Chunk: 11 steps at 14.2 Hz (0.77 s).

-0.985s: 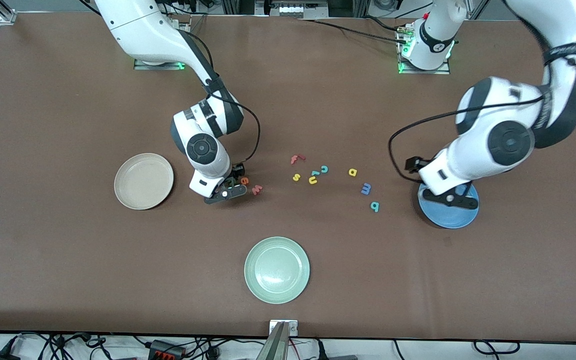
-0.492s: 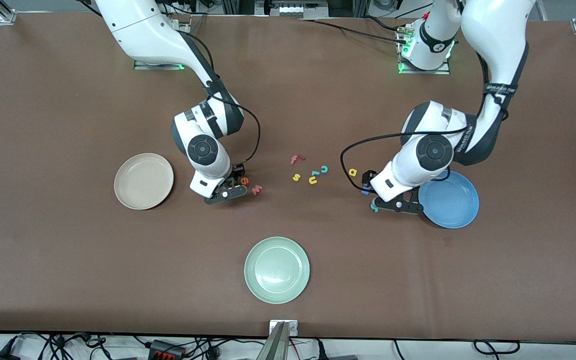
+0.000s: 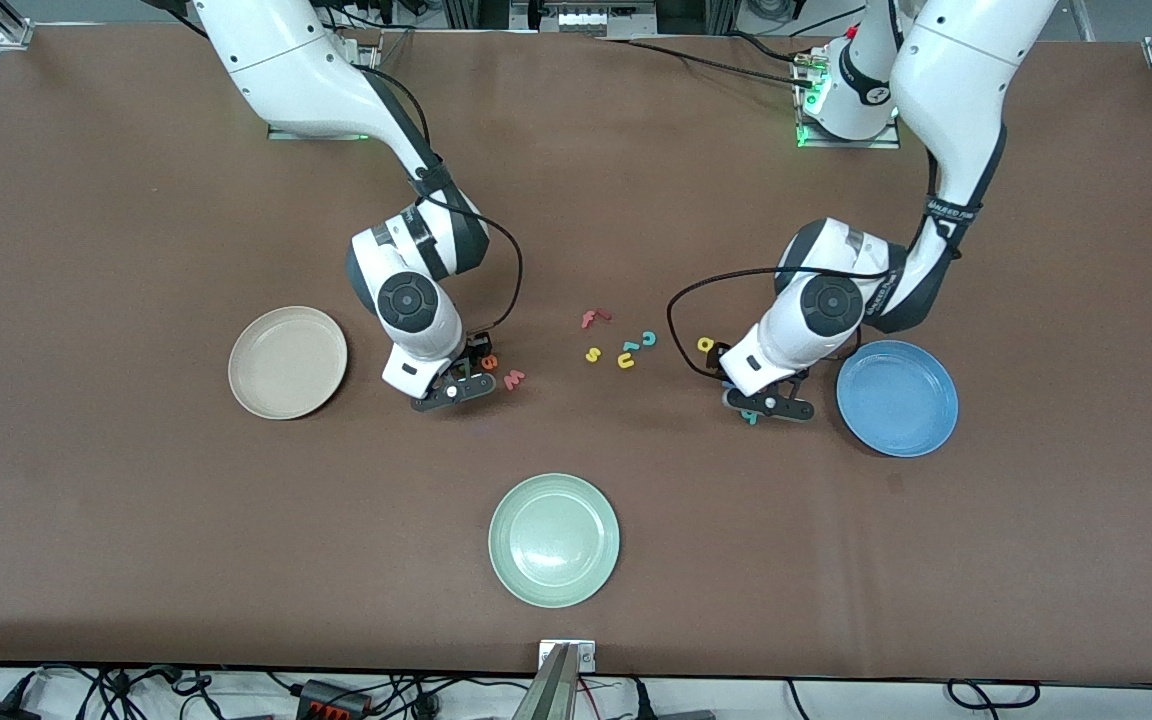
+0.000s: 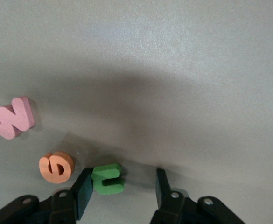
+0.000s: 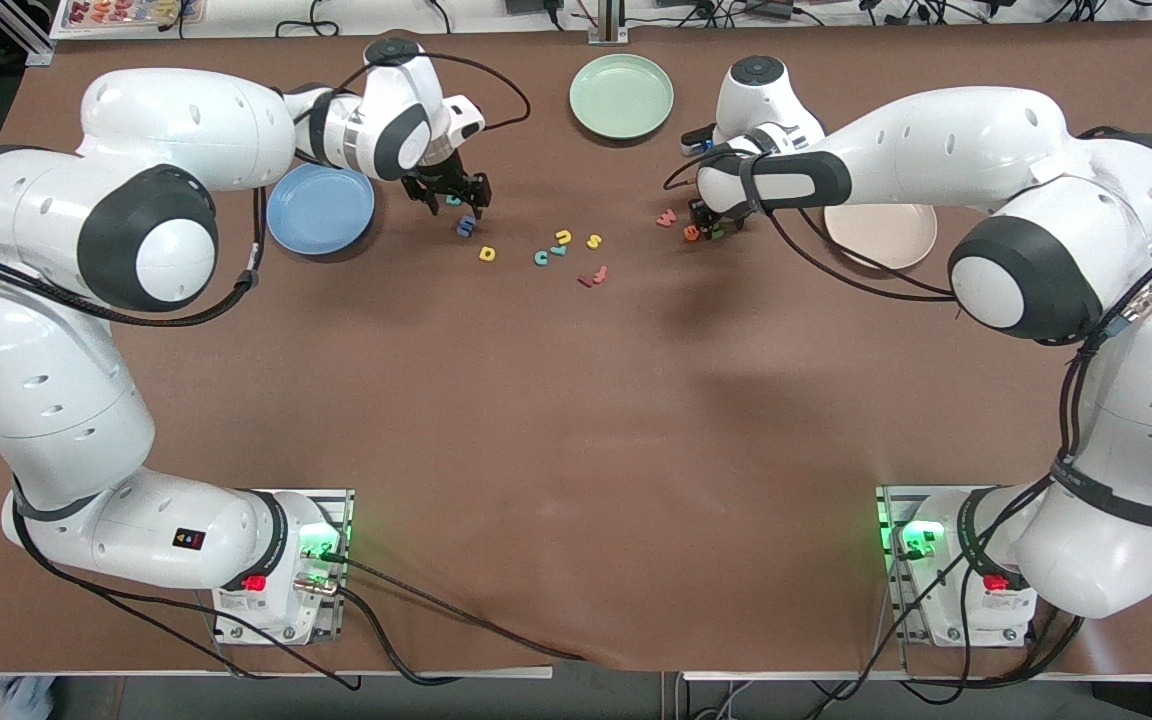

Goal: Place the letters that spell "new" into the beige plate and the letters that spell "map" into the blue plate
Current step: 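Grasp the green c with the right gripper while the left grasps blue m, then drop the green c on the beige plate while the left drops m on blue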

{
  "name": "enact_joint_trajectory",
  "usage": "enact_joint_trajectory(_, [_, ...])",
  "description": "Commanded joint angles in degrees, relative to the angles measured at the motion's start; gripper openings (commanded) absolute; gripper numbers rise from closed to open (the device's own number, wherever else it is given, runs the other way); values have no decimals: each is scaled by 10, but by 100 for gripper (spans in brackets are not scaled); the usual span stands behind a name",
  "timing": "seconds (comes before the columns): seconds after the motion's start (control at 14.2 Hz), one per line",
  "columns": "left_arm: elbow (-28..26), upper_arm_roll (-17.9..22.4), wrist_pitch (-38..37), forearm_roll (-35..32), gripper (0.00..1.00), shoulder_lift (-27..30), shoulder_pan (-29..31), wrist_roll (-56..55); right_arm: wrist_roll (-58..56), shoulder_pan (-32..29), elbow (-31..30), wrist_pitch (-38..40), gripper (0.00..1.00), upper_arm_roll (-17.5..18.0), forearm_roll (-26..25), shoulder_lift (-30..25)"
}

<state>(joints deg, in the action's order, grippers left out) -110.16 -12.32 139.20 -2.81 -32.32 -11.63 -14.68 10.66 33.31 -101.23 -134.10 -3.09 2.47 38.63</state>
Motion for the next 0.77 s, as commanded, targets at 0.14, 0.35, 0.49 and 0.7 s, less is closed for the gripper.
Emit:
enact_joint_trajectory(0.14, [5,3,31,-42,53,-21,-7,-3,-9,3,6,0,25,-4,10,4])
enact_joint_trajectory(0.35, [4,2,31,-47,51,-26,-8,-3,-13,4,6,2,12,-5,10,1])
enact_joint_trajectory(0.49, [3,2,30,-47,40,-31,-8,-3,-14,0,5,9,10,-8,10,-18])
enact_joint_trajectory(0.7, [4,2,23,-47,15,-22,-7,-2,-10,-41,6,96,9,-27,9,-68])
